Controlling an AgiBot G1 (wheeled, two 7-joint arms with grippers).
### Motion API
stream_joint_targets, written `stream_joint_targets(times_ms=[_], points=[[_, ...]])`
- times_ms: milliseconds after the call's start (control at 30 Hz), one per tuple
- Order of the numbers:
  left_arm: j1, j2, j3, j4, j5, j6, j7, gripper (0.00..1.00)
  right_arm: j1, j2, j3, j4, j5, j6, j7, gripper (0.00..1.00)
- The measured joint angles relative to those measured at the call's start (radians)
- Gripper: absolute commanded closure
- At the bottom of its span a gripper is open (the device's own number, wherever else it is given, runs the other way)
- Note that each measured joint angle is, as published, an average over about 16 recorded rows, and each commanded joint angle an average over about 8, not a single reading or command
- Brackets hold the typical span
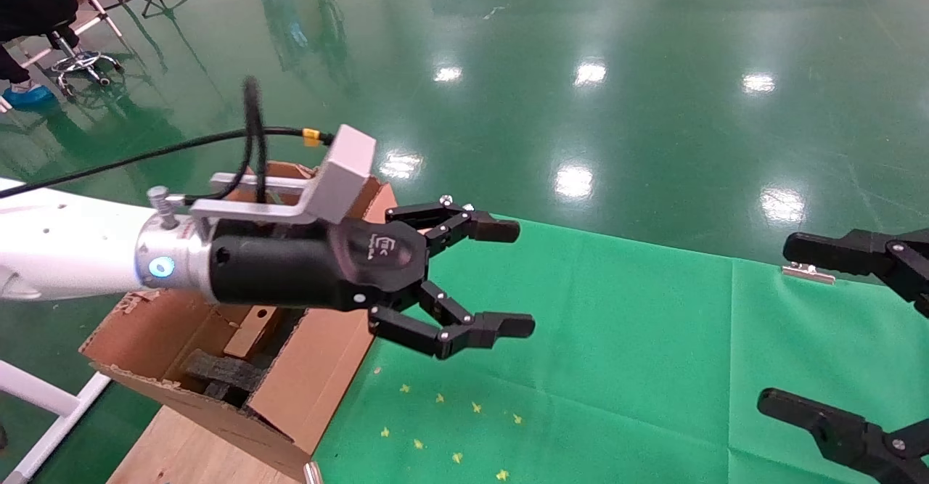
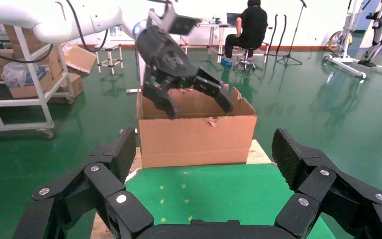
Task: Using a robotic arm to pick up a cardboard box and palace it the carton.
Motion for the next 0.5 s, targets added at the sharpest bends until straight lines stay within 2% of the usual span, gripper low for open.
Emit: stream_joint_targets(times_ms=[300,500], points=[[0.15,-0.024,-0.187,-0.163,-0.064,0.021,0.066,0.0,0.0,0.0,0.0,0.0,0.0,0.0,0.0,0.0],[0.212,-0.034,-0.263,-0.23,-0.091,0.03,0.091,0.0,0.0,0.0,0.0,0.0,0.0,0.0,0.0,0.0]])
